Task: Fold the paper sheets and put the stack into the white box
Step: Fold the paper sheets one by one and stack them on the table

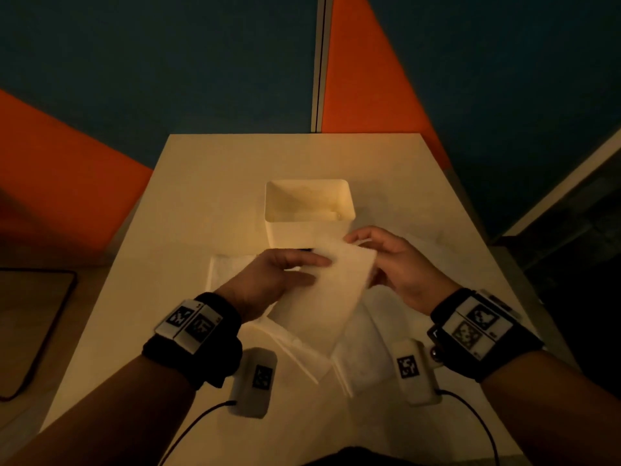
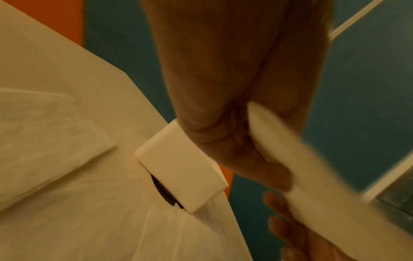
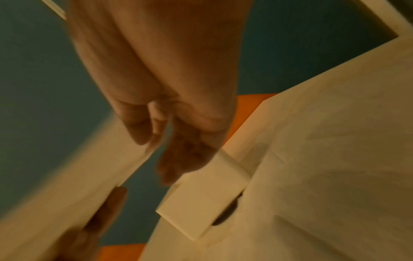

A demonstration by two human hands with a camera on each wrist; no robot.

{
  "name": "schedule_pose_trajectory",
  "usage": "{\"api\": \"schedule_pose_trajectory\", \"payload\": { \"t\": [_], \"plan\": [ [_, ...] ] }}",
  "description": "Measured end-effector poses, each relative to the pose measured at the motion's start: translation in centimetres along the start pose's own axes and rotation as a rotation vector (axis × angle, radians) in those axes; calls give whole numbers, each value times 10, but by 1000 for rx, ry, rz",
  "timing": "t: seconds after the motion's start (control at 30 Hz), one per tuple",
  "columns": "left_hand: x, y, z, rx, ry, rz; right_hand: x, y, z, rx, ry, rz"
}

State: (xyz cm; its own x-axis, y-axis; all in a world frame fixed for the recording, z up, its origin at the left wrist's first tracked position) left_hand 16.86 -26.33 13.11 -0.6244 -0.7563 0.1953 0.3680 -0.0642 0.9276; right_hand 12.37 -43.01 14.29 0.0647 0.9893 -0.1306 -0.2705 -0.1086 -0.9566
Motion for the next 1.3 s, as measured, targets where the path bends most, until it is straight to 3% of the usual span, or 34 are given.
{"api": "schedule_pose_trajectory", "payload": {
  "t": [0.07, 0.13, 0.23, 0.3, 0.4, 0.5, 1.07, 1.17, 1.3],
  "plan": [
    [-22, -3, -1, 31, 195, 36, -7, 18, -5, 23, 88, 191],
    [-47, -9, 0, 47, 367, 9, -13, 37, -8, 53, 144, 530],
    [-83, -30, -1, 7, 525, -116, -18, 59, -5, 184, 122, 1079],
    [-104, -46, 0, -28, 596, -260, -23, 70, -3, 263, 100, 1218],
    [-124, -63, 2, -79, 636, -583, -30, 86, 1, 371, 70, 1232],
    [-133, -76, 6, -149, 605, -889, -34, 94, 4, 383, 51, 1258],
    [-154, -87, -1, -182, 573, -1014, -34, 90, 9, 290, 53, 1293],
    [-155, -90, -2, -212, 558, -1070, -9, 87, 7, 151, -69, 1353],
    [-155, -90, -3, -239, 579, -1062, 42, 96, 10, -24, -378, 1394]
  ]
}}
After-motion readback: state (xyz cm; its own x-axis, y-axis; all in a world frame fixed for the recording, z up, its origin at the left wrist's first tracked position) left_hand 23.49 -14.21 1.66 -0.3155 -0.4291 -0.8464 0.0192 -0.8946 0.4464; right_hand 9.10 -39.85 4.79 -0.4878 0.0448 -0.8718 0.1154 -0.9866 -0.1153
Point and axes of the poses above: each hand's wrist, its own z-axis away from the middle knuckle, its own x-axis out of the palm, y = z × x, the point moved 6 cm from there along -z, towards the middle knuckle, and after that the axes turned 3 degrees about z, right-handed, at the moved point
